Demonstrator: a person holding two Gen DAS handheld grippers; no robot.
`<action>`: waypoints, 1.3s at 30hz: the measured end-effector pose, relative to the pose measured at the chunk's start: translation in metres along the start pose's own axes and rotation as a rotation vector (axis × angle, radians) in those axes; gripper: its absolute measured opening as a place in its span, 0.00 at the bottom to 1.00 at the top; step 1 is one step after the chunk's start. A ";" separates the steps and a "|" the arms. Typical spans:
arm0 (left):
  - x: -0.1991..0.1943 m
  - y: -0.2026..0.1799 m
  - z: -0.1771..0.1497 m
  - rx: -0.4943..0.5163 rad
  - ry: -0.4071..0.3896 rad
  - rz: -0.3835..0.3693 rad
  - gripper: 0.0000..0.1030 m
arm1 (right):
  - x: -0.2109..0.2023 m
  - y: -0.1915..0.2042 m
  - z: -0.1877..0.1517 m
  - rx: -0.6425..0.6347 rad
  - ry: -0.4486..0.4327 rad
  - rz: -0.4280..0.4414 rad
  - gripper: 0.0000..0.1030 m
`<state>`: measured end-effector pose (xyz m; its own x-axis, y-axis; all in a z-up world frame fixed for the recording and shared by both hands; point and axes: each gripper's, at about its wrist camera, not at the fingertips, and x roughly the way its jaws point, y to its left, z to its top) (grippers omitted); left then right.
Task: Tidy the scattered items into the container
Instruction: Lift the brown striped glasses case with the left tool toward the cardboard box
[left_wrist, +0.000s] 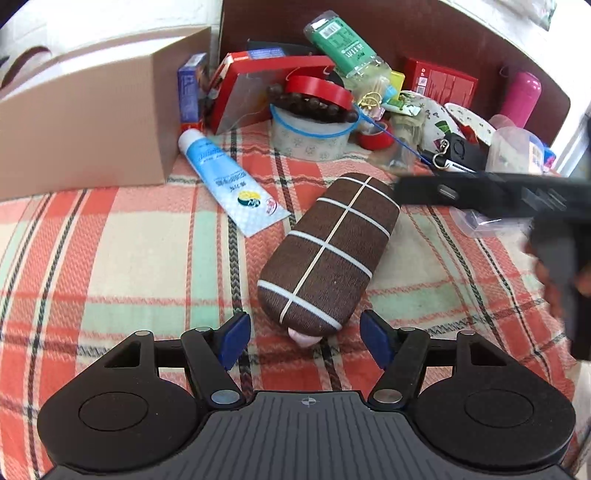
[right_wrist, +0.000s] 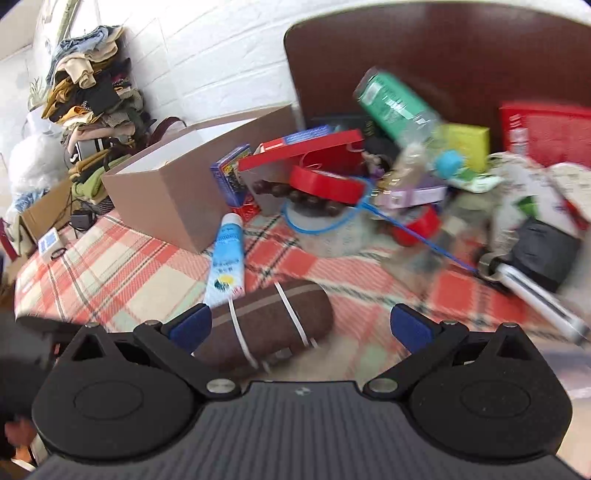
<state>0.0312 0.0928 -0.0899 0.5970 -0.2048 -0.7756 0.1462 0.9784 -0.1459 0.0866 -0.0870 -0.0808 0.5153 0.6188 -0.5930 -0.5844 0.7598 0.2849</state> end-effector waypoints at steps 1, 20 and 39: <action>0.001 0.001 0.000 -0.002 0.000 0.000 0.76 | 0.010 -0.002 0.004 0.012 0.016 0.021 0.99; -0.012 0.028 -0.005 -0.091 -0.038 -0.044 0.80 | -0.024 -0.001 -0.045 0.042 0.072 0.094 0.84; 0.013 0.044 0.017 -0.243 -0.031 -0.162 0.80 | 0.008 0.022 -0.043 -0.205 0.105 0.063 0.91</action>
